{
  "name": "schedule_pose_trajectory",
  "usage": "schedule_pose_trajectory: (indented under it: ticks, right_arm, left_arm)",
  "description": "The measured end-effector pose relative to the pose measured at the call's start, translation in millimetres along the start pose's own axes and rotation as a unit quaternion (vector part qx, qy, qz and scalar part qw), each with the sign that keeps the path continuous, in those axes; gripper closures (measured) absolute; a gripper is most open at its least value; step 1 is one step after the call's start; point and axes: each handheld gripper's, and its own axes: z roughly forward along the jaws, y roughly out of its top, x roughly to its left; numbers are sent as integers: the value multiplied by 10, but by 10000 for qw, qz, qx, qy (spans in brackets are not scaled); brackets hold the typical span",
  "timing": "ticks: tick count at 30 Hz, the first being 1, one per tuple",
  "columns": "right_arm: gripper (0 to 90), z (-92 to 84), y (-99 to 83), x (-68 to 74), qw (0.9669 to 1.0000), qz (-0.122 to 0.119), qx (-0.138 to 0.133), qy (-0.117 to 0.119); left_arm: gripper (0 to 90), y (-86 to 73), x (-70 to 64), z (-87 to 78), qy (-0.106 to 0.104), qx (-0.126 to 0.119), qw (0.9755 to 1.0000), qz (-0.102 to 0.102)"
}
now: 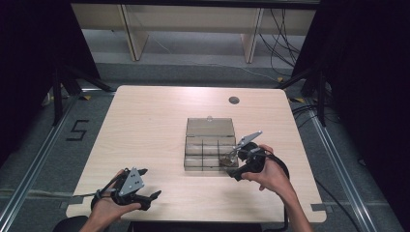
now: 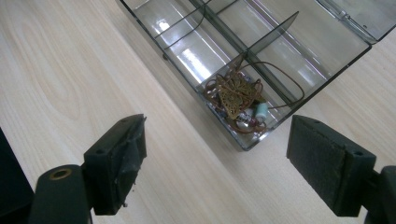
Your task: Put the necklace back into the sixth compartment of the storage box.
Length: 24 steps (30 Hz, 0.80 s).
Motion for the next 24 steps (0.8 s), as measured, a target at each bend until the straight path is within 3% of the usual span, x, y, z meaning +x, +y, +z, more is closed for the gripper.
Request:
schedule_pose_trajectory:
  ticks: [3,9,13,14,15,16,19,20,24]
  right_arm:
    - [208,9,-43,13,10000,35,14,-24]
    - [209,50,-104,-8,9999,-35,-93,-36]
    - [207,37,-136,8,9999,119,-66,-65]
    - [207,43,-151,19,9995,263,-6,-197]
    - [207,43,-151,19,9995,263,-6,-197]
    - [207,54,-166,-1,9998,56,-149,-93]
    - [206,51,-175,23,9995,265,-63,-156]
    - [204,71,-185,-3,9998,10,-198,-50]
    - [203,74,-204,19,9996,180,-168,-115]
  left_arm:
    - [151,5,10,-6,-13,19,10000,81]
    - [151,1,-4,-9,-10,1,10000,-11]
    - [151,4,6,-14,-14,12,10000,76]
    - [151,3,5,-14,-12,9,10000,70]
    - [151,3,5,-14,-12,9,10000,70]
    - [151,3,7,-15,-16,11,10000,91]
    - [151,2,5,-15,-9,10,10000,70]
    - [151,2,5,-15,-9,11,10000,70]
    - [151,-1,4,-16,-8,10,10000,64]
